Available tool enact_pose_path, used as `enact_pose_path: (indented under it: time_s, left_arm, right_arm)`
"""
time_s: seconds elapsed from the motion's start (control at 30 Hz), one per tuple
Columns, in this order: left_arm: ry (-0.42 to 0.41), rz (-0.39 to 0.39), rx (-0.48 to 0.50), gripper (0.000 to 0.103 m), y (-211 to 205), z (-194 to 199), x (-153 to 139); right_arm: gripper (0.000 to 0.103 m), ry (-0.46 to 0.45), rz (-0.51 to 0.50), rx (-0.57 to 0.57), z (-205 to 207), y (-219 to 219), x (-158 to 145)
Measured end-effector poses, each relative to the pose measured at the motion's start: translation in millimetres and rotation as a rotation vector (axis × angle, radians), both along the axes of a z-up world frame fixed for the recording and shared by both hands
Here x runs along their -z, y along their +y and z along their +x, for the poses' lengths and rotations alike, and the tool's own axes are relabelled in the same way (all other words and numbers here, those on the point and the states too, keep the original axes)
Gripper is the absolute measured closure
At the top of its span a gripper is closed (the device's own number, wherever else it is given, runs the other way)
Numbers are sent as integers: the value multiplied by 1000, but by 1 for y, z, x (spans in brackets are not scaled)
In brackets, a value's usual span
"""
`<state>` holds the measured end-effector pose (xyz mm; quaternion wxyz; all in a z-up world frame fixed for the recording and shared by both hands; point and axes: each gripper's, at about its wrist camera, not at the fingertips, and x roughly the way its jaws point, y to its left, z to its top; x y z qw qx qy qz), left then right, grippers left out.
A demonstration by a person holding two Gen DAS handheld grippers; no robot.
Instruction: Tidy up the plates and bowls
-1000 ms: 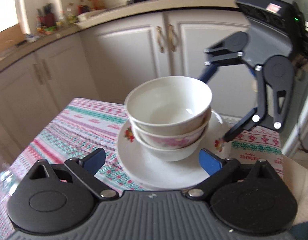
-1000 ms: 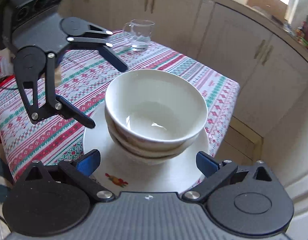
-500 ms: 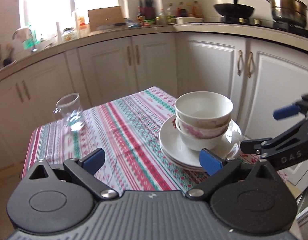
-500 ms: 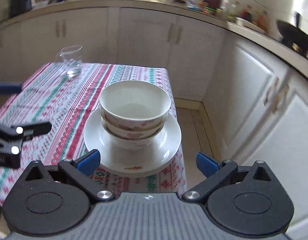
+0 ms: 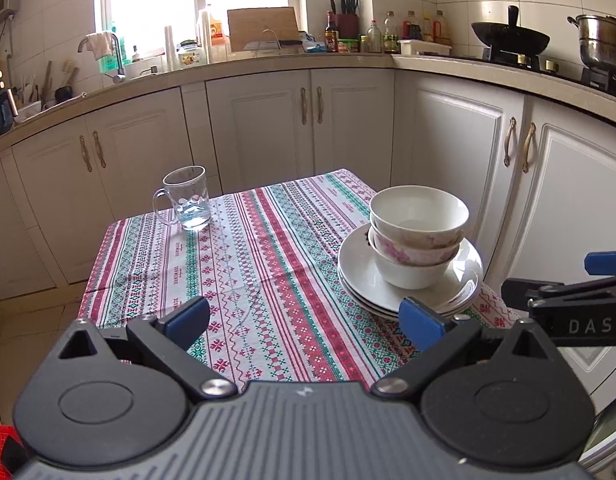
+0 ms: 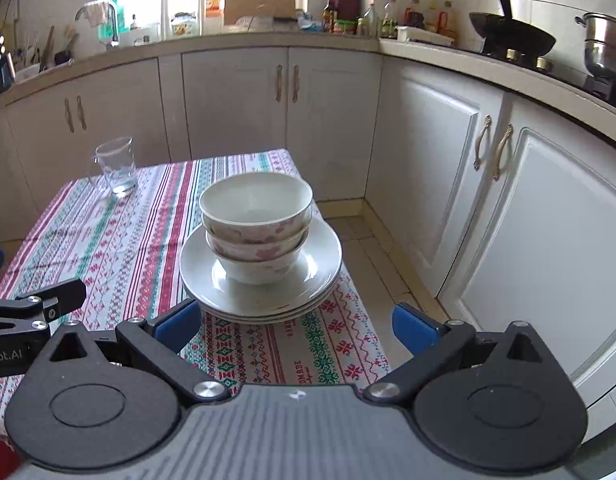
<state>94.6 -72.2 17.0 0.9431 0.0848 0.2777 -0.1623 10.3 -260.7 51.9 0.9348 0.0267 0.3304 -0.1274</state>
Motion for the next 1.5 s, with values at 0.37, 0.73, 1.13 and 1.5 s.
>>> enact_pose_path:
  time_s: [0.37, 0.73, 1.13, 1.5]
  left_arm:
    - [33, -11, -24, 3, -2, 4, 5]
    - [37, -17, -33, 3, -1, 5, 5]
    - [32, -19, -43, 3, -1, 4, 3]
    - [39, -20, -50, 3, -2, 5, 3]
  right_arm:
    - [0, -19, -3, 10, -2, 1, -4]
    - [0, -16, -6, 10, -1, 3, -3]
    - [0, -24, -15, 6, -2, 5, -5]
    - [0, -25, -19, 8, -2, 6, -5]
